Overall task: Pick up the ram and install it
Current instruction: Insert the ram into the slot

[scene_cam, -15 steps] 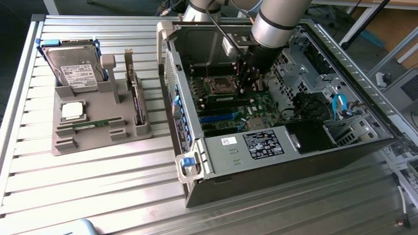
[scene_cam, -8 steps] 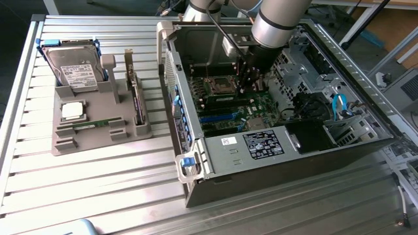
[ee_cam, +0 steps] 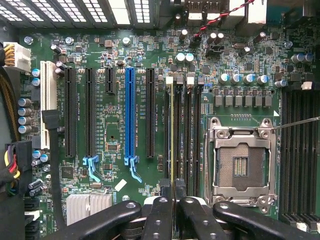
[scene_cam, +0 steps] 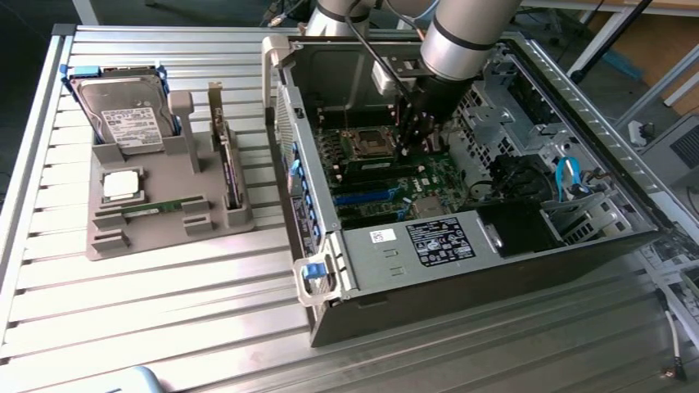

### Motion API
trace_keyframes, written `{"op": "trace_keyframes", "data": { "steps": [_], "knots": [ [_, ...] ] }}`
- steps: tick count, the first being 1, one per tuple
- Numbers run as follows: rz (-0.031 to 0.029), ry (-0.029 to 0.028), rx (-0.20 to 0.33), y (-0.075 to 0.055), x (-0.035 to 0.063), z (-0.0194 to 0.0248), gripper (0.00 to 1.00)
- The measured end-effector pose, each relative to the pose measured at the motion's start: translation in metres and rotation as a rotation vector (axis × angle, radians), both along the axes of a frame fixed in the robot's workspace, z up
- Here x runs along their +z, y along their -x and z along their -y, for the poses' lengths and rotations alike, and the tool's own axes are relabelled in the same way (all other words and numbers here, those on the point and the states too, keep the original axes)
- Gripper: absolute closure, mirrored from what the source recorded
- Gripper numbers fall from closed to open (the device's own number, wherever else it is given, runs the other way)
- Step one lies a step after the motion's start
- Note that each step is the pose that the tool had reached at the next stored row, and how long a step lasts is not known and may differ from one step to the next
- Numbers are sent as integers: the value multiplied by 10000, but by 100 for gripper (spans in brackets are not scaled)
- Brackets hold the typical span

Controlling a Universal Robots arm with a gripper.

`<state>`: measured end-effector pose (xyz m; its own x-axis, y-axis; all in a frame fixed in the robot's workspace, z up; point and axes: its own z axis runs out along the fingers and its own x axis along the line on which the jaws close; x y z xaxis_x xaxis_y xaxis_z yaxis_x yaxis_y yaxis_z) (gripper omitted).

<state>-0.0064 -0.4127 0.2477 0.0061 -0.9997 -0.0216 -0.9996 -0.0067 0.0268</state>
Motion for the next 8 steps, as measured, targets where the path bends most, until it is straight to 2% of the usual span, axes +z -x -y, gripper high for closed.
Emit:
{"op": "trace_keyframes", "data": {
  "steps": [6,8],
  "knots": [
    [69,1,1,0,0,0,88],
    [71,1,1,0,0,0,88]
  ]
}}
